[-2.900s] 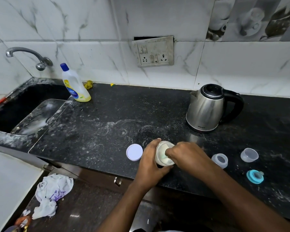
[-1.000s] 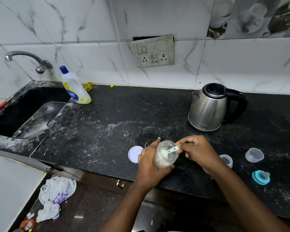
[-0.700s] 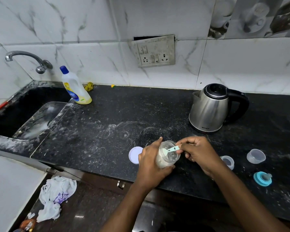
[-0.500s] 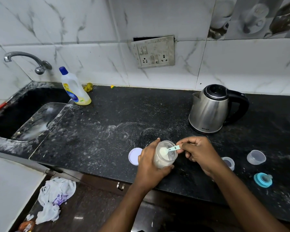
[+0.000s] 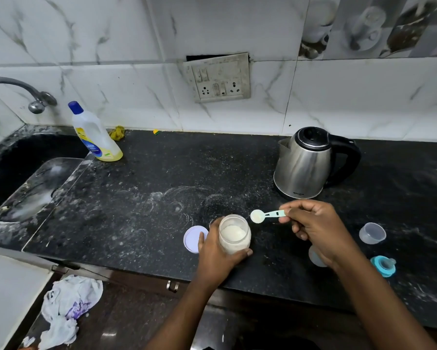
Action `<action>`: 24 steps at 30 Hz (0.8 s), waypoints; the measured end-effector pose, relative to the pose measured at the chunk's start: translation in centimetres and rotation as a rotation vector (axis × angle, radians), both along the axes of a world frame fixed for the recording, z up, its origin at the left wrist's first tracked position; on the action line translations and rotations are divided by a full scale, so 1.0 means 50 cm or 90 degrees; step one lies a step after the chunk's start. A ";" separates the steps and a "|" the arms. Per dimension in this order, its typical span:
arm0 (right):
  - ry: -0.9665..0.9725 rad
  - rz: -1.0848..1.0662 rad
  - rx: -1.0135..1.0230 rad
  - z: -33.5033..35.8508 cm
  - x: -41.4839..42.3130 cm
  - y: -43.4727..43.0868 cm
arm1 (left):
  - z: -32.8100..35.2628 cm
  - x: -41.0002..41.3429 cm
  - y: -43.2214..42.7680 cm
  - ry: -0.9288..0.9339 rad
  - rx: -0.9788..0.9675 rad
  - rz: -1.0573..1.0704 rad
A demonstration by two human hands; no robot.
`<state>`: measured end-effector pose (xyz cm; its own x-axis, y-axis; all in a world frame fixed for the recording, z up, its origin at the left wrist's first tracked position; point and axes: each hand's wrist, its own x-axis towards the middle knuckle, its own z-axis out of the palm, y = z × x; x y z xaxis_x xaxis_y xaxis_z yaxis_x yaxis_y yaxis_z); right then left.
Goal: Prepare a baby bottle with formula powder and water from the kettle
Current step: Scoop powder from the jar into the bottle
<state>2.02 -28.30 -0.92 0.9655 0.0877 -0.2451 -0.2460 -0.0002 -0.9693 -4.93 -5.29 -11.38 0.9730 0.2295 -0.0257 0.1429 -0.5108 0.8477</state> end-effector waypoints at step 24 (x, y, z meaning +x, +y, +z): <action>0.023 -0.213 0.043 0.008 -0.077 -0.275 | 0.029 0.022 -0.357 0.027 0.015 -0.201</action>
<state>-1.82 -42.02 -0.51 0.9343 -0.2160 -0.2836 -0.2554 0.1497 -0.9552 -3.83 -23.15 -9.96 0.9943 -0.0830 -0.0663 0.0091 -0.5552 0.8317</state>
